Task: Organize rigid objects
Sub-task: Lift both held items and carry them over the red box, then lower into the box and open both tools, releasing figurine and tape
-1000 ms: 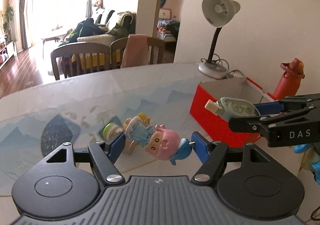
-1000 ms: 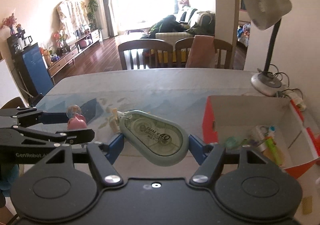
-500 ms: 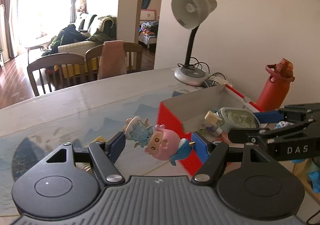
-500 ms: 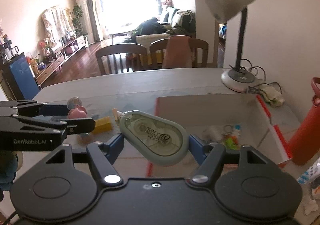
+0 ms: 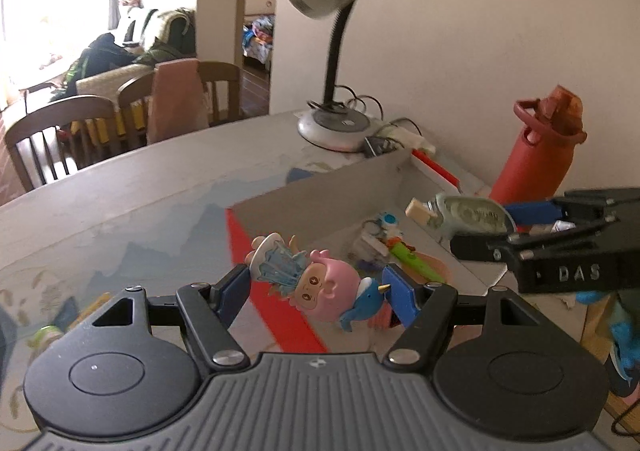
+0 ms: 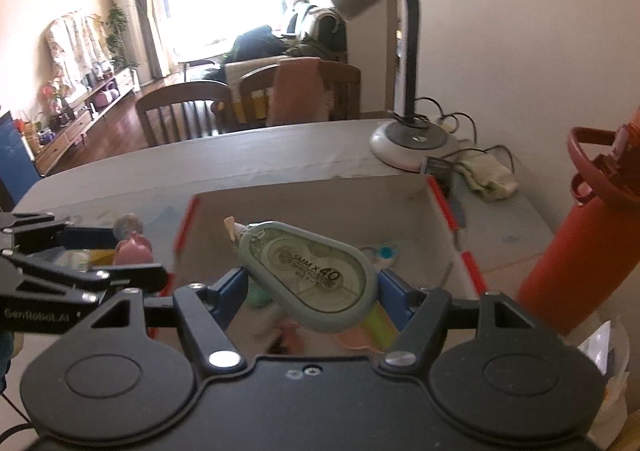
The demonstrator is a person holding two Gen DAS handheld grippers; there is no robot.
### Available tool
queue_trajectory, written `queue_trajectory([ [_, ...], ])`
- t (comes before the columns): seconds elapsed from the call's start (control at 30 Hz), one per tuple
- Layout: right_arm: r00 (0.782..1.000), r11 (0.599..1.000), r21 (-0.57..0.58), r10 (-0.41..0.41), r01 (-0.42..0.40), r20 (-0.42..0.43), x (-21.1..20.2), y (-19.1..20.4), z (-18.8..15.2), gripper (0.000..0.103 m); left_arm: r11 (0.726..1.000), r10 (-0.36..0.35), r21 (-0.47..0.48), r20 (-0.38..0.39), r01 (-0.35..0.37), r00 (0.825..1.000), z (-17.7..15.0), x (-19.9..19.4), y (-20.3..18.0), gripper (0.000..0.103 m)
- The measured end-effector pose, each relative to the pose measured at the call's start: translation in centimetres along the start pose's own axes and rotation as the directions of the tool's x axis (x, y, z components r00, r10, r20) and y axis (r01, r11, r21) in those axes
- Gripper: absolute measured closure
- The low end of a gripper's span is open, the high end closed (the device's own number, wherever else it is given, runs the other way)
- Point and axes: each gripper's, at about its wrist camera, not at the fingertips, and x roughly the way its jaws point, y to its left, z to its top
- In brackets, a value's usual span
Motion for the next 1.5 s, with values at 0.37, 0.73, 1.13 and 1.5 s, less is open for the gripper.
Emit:
queue_trajectory([
  [0.37, 0.998, 1.0, 0.008, -0.02, 0.021, -0.063, 4.4, -3.6, 1.1, 0.033, 1.0, -0.005, 0.02, -0.13, 0.008, 0.992, 0.7, 7.0, -2.7, 0.031],
  [0.73, 0.987, 0.999, 0.031, -0.03, 0.035, -0.156, 10.7, -4.9, 2.1, 0.033, 0.998, 0.041, 0.057, -0.237, -0.028, 0.971, 1.8, 12.9, -4.4, 0.031],
  [1.13, 0.97, 0.999, -0.027, -0.037, 0.032, -0.24, 13.4, -4.4, 2.1, 0.033, 0.999, 0.049, 0.031, -0.362, -0.04, 0.931, 2.2, 16.6, -4.6, 0.031],
  [1.5, 0.946, 1.0, 0.005, -0.016, 0.018, -0.322, 14.7, -4.9, 2.2, 0.045, 0.999, 0.038, 0.0, -0.433, -0.042, 0.901, 2.2, 18.1, -4.2, 0.031],
])
